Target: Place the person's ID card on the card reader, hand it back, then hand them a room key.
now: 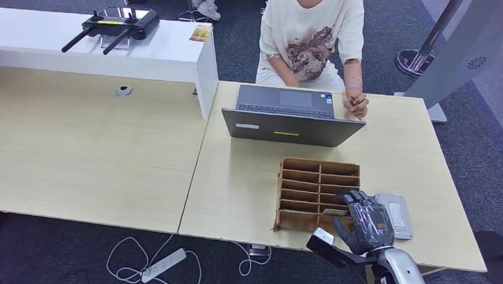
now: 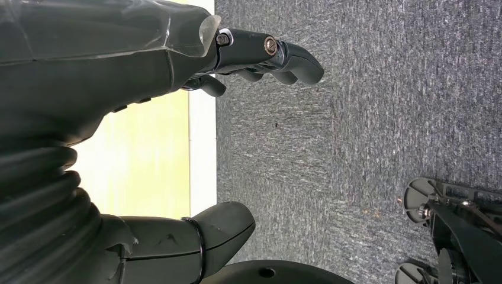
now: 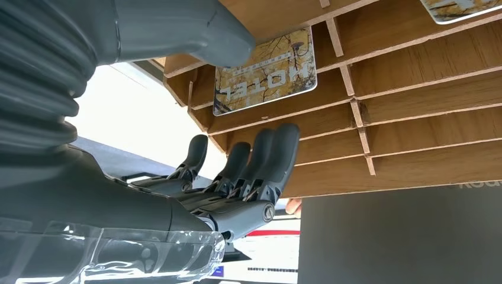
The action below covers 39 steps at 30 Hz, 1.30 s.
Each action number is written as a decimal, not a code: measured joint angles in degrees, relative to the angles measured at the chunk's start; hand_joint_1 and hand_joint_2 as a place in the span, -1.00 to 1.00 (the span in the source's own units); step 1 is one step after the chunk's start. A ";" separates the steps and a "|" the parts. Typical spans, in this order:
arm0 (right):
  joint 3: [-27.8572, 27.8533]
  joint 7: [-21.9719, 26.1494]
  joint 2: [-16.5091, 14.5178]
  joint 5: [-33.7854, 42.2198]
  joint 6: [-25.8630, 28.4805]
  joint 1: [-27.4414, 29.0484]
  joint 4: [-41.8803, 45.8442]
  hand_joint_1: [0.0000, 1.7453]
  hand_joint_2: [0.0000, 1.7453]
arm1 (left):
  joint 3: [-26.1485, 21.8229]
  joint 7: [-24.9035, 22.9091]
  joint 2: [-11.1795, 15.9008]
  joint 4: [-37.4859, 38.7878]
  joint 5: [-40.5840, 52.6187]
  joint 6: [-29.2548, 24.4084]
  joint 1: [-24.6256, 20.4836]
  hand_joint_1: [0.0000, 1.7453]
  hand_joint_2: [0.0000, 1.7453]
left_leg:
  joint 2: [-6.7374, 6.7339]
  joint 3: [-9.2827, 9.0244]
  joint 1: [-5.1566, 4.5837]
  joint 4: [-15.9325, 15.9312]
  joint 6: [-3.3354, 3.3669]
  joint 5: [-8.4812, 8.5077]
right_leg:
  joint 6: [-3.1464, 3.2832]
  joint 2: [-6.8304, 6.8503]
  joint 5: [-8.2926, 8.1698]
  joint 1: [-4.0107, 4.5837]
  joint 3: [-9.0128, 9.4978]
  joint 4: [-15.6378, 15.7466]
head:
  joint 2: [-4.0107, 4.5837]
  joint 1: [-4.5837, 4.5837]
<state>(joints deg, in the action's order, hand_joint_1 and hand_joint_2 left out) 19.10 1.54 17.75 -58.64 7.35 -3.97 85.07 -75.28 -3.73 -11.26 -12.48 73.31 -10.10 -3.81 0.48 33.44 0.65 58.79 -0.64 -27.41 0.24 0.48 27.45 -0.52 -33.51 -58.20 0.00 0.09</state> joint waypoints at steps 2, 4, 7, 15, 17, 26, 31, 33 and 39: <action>0.00 -0.01 0.00 0.00 -0.01 0.00 0.00 0.10 1.00 | 0.00 -0.01 0.00 0.00 0.00 0.00 0.00 -1.00 1.00 | 0.00 0.00 0.00 0.00 0.00 0.00 | 0.00 0.00 0.00 0.00 0.00 0.00 | 0.00 0.00; 0.00 -0.02 0.00 0.00 -0.01 0.00 -0.01 0.17 1.00 | 0.00 -0.01 0.00 0.00 -0.01 0.00 0.00 -1.00 1.00 | 0.00 0.00 0.00 0.00 0.00 0.00 | 0.00 0.00 0.00 0.00 0.00 0.00 | 0.00 0.00; 0.01 -0.10 0.00 0.00 0.01 0.01 0.00 0.26 1.00 | 0.00 0.00 0.00 0.00 -0.01 0.02 0.00 -1.00 1.00 | 0.00 0.00 0.00 0.00 0.00 0.00 | 0.00 0.00 0.00 0.00 0.00 0.00 | 0.00 0.00; 0.02 -0.19 0.00 -0.09 0.01 0.13 0.01 0.35 1.00 | 0.00 0.08 0.06 0.00 -0.02 0.07 0.00 -1.00 1.00 | 0.00 0.00 0.00 0.00 0.00 0.00 | 0.00 0.00 0.00 0.00 0.00 0.00 | 0.00 0.00; 0.02 -0.25 0.00 -0.09 0.02 0.19 0.02 0.25 1.00 | 0.00 0.13 0.07 0.00 -0.02 0.07 0.00 -1.00 1.00 | 0.00 -0.01 0.00 0.00 0.00 0.00 | 0.00 0.00 0.00 0.00 0.00 0.00 | 0.00 0.00; 0.02 -0.77 -0.03 -0.87 0.03 0.48 0.02 0.33 1.00 | 0.00 0.15 0.07 0.00 -0.01 0.09 -0.01 -1.00 1.00 | 0.00 -0.01 0.00 0.00 0.00 0.00 | 0.00 0.00 0.00 0.00 0.00 0.00 | 0.00 0.00; 0.02 -0.78 -0.26 -0.92 0.03 0.47 0.02 0.42 1.00 | 0.00 0.15 0.07 0.00 -0.20 0.07 -0.02 -1.00 1.00 | 0.00 -0.01 0.00 0.00 0.00 0.00 | 0.00 0.00 0.00 0.00 0.00 0.00 | 0.00 0.00; 0.02 -0.78 -0.33 -0.93 0.03 0.45 0.02 0.44 1.00 | -0.01 0.15 0.07 0.00 -0.29 0.07 -0.02 -1.00 1.00 | 0.00 0.00 0.00 0.00 0.00 0.00 | 0.00 0.00 0.00 0.00 0.00 0.00 | 0.00 0.00; 0.02 -0.77 -0.52 -0.96 0.01 0.44 0.02 0.47 1.00 | -0.02 0.15 0.07 0.00 -0.43 0.06 -0.02 -1.00 1.00 | 0.00 0.00 0.00 0.00 0.00 0.00 | 0.00 0.00 0.00 0.00 0.00 0.00 | 0.00 0.00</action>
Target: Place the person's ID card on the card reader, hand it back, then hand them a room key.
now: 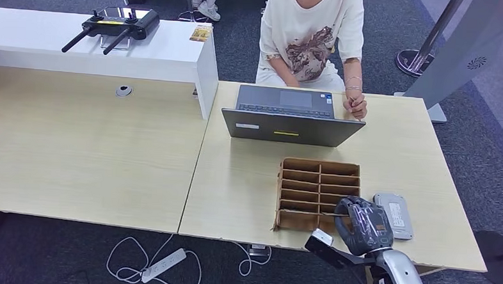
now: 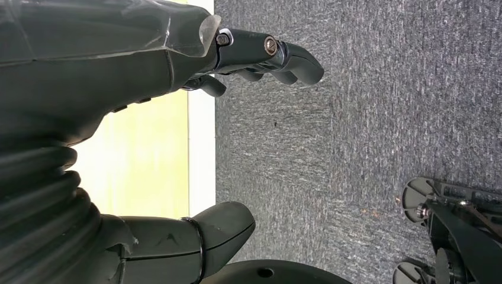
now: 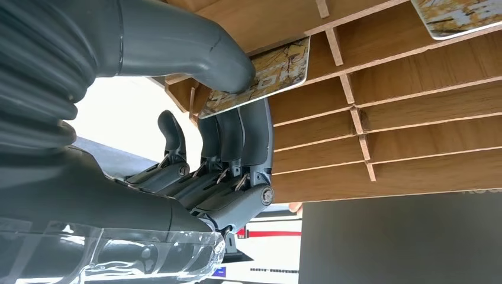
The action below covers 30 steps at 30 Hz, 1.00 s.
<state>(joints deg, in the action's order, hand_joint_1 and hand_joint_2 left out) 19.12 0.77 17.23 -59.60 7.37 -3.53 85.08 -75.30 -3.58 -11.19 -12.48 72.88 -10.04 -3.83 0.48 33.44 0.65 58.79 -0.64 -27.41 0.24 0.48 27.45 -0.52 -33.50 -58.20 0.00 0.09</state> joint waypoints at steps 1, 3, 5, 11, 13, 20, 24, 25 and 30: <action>0.00 0.01 -0.02 -0.02 0.00 0.00 -0.01 0.47 1.00 | 0.00 0.00 0.00 0.00 -0.02 -0.01 0.00 -1.00 1.00 | 0.00 0.00 0.00 0.00 0.00 0.00 | 0.00 0.00 0.00 0.00 0.00 0.00 | 0.00 0.00; 0.00 0.02 -0.07 -0.06 0.00 -0.02 -0.02 0.47 1.00 | 0.00 0.00 0.00 0.00 -0.08 -0.01 0.00 -1.00 1.00 | 0.00 0.00 0.00 0.00 0.00 0.00 | 0.00 0.00 0.00 0.00 0.00 0.00 | 0.00 0.00; 0.00 0.04 -0.13 -0.09 0.00 -0.05 -0.02 0.48 1.00 | 0.00 0.00 0.00 0.00 -0.15 -0.01 0.00 -1.00 1.00 | 0.00 0.00 0.00 0.00 0.00 0.00 | 0.00 0.00 0.00 0.00 0.00 0.00 | 0.00 0.00; -0.02 0.11 -0.24 -0.14 0.00 -0.09 -0.02 0.52 1.00 | -0.01 0.01 0.00 0.00 -0.21 -0.03 0.00 -1.00 1.00 | 0.00 0.00 0.00 0.00 0.00 0.00 | 0.00 0.00 0.00 0.00 0.00 0.00 | 0.00 0.00; -0.02 0.18 -0.26 -0.14 0.00 -0.12 -0.03 0.54 1.00 | -0.04 0.01 0.00 0.00 -0.28 -0.04 -0.01 -1.00 1.00 | 0.00 0.00 0.00 0.00 0.00 0.00 | 0.00 0.00 0.00 0.00 0.00 0.00 | 0.00 0.00; -0.02 0.42 -0.29 -0.14 0.00 -0.33 -0.04 0.63 1.00 | -0.09 0.00 0.00 0.00 -0.33 -0.08 -0.01 -1.00 1.00 | 0.00 0.00 0.00 0.00 0.00 0.00 | 0.00 0.00 0.00 0.00 0.00 0.00 | 0.00 0.00; -0.11 0.58 -0.30 -0.01 0.00 -0.37 -0.02 0.67 1.00 | -0.10 0.00 0.00 0.00 -0.33 -0.09 0.00 -1.00 1.00 | 0.00 0.00 0.00 0.00 0.00 0.00 | 0.00 0.00 0.00 0.00 0.00 0.00 | 0.00 0.00; -0.17 0.60 -0.31 0.03 0.00 -0.37 -0.01 0.68 1.00 | -0.10 -0.01 0.00 0.00 -0.33 -0.08 0.00 -1.00 1.00 | 0.00 0.00 0.00 0.00 0.00 0.00 | 0.00 0.00 0.00 0.00 0.00 0.00 | 0.00 0.00; -0.62 0.80 -0.31 0.49 -0.13 -0.26 0.35 0.69 1.00 | -0.11 -0.07 0.00 0.00 -0.33 -0.08 -0.01 -1.00 1.00 | 0.00 0.00 0.00 0.00 0.00 0.00 | 0.00 0.00 0.00 0.00 0.00 0.00 | 0.00 0.00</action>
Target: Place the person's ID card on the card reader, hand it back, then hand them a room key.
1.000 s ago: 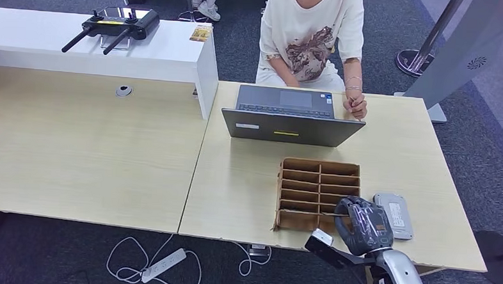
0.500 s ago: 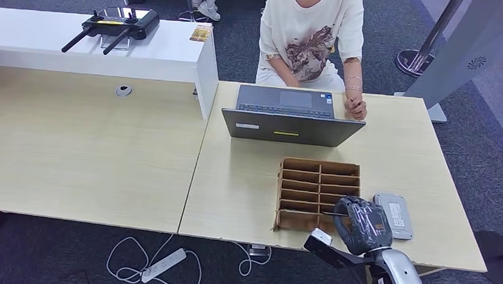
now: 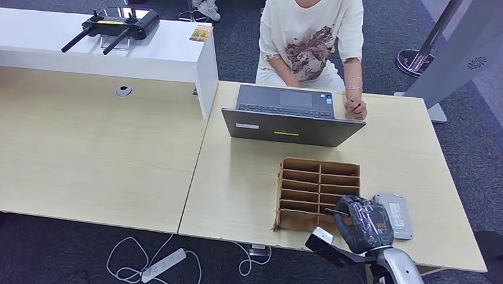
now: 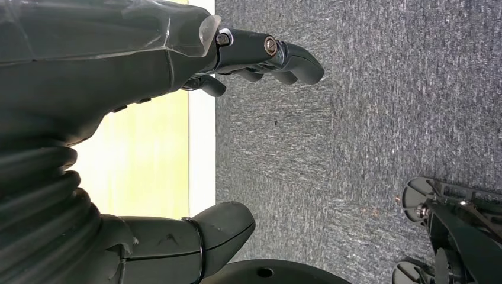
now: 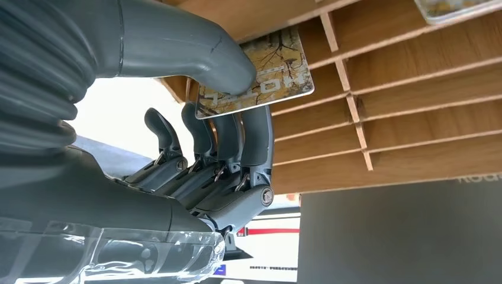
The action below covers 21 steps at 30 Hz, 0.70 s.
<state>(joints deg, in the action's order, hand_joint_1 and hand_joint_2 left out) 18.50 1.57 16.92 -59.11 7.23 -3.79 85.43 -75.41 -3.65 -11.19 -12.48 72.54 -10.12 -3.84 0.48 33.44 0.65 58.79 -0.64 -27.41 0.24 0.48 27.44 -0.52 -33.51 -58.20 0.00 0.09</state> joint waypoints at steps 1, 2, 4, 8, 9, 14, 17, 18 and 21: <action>-0.14 0.12 0.00 0.26 -0.09 0.06 0.15 0.69 1.00 | 0.00 0.00 0.00 0.00 0.00 0.00 0.00 -1.00 1.00 | 0.00 0.00 0.00 0.00 0.00 0.00 | 0.00 0.00 0.00 0.00 0.00 0.00 | 0.00 0.00; -0.27 0.25 0.00 0.54 -0.17 0.14 0.29 0.69 1.00 | 0.00 0.00 0.00 0.00 0.00 0.00 0.00 -1.00 1.00 | 0.00 0.00 0.00 0.00 0.00 0.00 | 0.00 0.00 0.00 0.00 0.00 0.00 | 0.00 0.00; -0.53 0.45 0.00 0.98 -0.37 0.34 0.62 0.73 1.00 | 0.00 -0.01 0.00 0.00 0.01 0.00 -0.01 -1.00 1.00 | 0.00 0.00 0.00 0.00 0.00 0.00 | 0.00 0.00 0.00 0.00 0.00 0.00 | 0.00 0.00; -1.23 1.18 0.00 2.46 -1.18 1.02 1.71 0.79 1.00 | 0.00 -0.02 0.00 0.00 0.15 0.03 -0.01 -1.00 1.00 | 0.00 -0.01 0.00 0.00 0.00 0.00 | 0.00 0.00 0.00 0.00 0.00 0.00 | 0.00 0.00; -1.47 1.44 0.00 2.97 -1.40 1.24 2.06 0.80 1.00 | 0.00 -0.04 0.00 0.00 0.22 0.05 -0.01 -1.00 1.00 | 0.00 -0.01 0.00 0.00 0.00 0.00 | 0.00 0.00 0.00 0.00 0.00 0.00 | 0.00 0.00; -2.65 2.67 0.00 5.14 -2.41 2.13 3.76 0.80 1.00 | 0.01 -0.23 0.00 0.00 0.42 0.29 -0.01 -1.00 1.00 | 0.00 -0.01 0.00 0.00 0.00 0.00 | 0.00 0.00 0.00 0.00 0.00 0.00 | 0.00 -0.01; -3.36 3.73 0.00 6.64 -3.16 2.32 4.62 0.79 1.00 | 0.01 -0.49 0.00 0.00 0.40 0.32 -0.02 -1.00 1.00 | -0.01 -0.01 0.00 0.00 0.00 0.00 | 0.00 0.00 0.00 0.00 0.00 0.00 | 0.00 0.00; -3.56 4.09 0.00 7.11 -3.37 2.33 4.85 0.79 1.00 | 0.01 -0.54 0.00 0.00 0.36 0.31 -0.02 -1.00 1.00 | -0.01 -0.01 0.00 0.00 0.00 0.00 | 0.00 0.00 0.00 0.00 0.00 0.00 | 0.00 0.00; -3.90 5.14 0.00 8.56 -4.09 2.33 5.43 0.75 1.00 | 0.00 -0.61 -0.02 0.00 0.08 0.18 -0.03 -1.00 1.00 | -0.01 -0.01 0.00 0.00 0.00 0.00 | 0.00 0.00 0.00 0.00 0.00 0.00 | 0.00 -0.01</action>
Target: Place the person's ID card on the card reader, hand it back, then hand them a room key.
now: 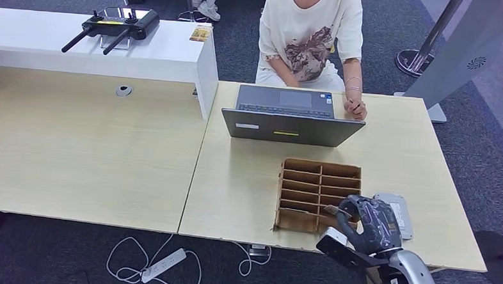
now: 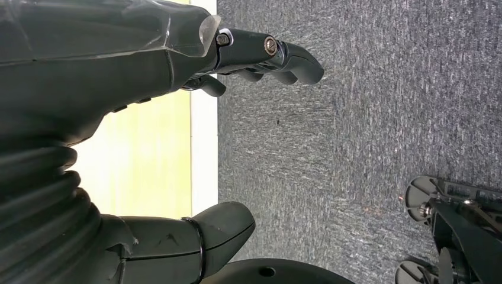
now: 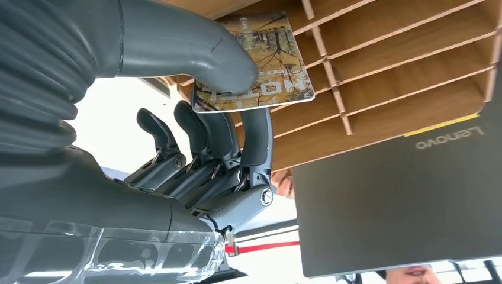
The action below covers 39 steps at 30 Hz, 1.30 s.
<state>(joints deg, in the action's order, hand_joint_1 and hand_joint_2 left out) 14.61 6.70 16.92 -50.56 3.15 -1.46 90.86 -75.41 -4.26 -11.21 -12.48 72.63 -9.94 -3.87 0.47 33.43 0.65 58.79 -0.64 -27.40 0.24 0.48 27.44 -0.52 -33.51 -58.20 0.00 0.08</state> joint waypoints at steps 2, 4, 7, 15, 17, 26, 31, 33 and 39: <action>-0.20 0.73 0.00 1.08 -0.42 0.00 0.32 0.74 1.00 | -0.02 -0.05 -0.01 0.00 -0.11 -0.13 0.00 -1.00 1.00 | 0.00 0.00 0.00 0.00 0.00 0.00 | 0.00 0.00 0.00 0.00 0.00 0.00 | 0.00 0.01; -0.45 1.40 0.00 2.08 -0.81 -0.01 0.62 0.75 1.00 | -0.04 -0.09 -0.01 0.00 -0.11 -0.23 0.00 -1.00 1.00 | 0.00 0.00 0.00 0.00 0.00 0.00 | 0.00 0.00 0.00 0.00 0.00 0.00 | 0.00 0.00; -0.84 2.43 0.00 3.62 -1.14 0.00 0.97 0.75 1.00 | -0.09 -0.04 -0.03 0.00 -0.33 -0.42 0.00 -1.00 1.00 | 0.00 0.00 0.00 0.00 0.00 0.00 | 0.00 0.00 0.00 0.00 0.00 0.00 | 0.00 0.01; -1.40 4.26 0.00 6.60 -1.99 -0.37 1.37 0.74 1.00 | -0.50 0.13 -0.07 0.00 -0.80 -1.02 -0.01 -1.00 1.00 | 0.00 0.00 0.00 0.00 0.00 0.00 | 0.00 0.00 0.00 0.00 0.01 0.00 | 0.00 0.01; -1.40 4.77 0.00 7.26 -2.25 -0.67 1.37 0.72 1.00 | -0.50 0.13 -0.07 0.00 -0.77 -1.11 -0.01 -1.00 1.00 | 0.00 0.00 0.00 0.00 0.00 0.00 | 0.00 0.00 0.00 0.00 0.01 0.00 | 0.00 0.01; -1.31 8.32 0.04 13.58 -5.20 -4.03 0.66 0.73 1.00 | -0.97 0.48 -0.15 0.00 -1.14 -1.45 -0.07 -1.00 1.00 | 0.00 0.00 0.00 0.00 0.02 0.02 | 0.00 0.00 -0.02 0.00 0.01 -0.01 | 0.00 0.01; -1.27 11.55 0.54 18.96 -6.84 -5.76 0.10 0.76 1.00 | -1.03 0.57 -0.25 0.00 -1.06 -1.46 -0.09 -1.00 1.00 | 0.00 0.01 0.00 0.00 0.02 0.02 | 0.00 0.00 -0.02 0.00 0.01 -0.01 | 0.00 0.01; -1.26 12.44 0.74 20.12 -7.17 -6.39 -0.04 0.76 1.00 | -1.04 0.62 -0.25 0.00 -1.04 -1.46 -0.09 -1.00 1.00 | 0.00 0.00 0.00 0.00 0.02 0.02 | 0.00 0.00 -0.02 0.00 0.01 0.00 | 0.00 0.01; -1.23 13.09 1.10 20.90 -7.26 -7.37 -0.30 0.77 1.00 | -1.05 0.66 -0.26 0.00 -1.04 -1.46 -0.09 -1.00 1.00 | 0.01 0.00 0.00 0.00 0.02 0.02 | 0.00 0.00 -0.02 0.00 0.01 0.00 | 0.00 0.01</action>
<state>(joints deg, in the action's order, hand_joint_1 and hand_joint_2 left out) 13.38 19.80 18.02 -29.66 -4.11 -8.84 90.56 -76.46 -3.60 -11.47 -12.48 71.59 -11.41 -3.96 0.48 33.43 0.65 58.80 -0.62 -27.39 0.23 0.48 27.42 -0.52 -33.50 -58.20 0.00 0.09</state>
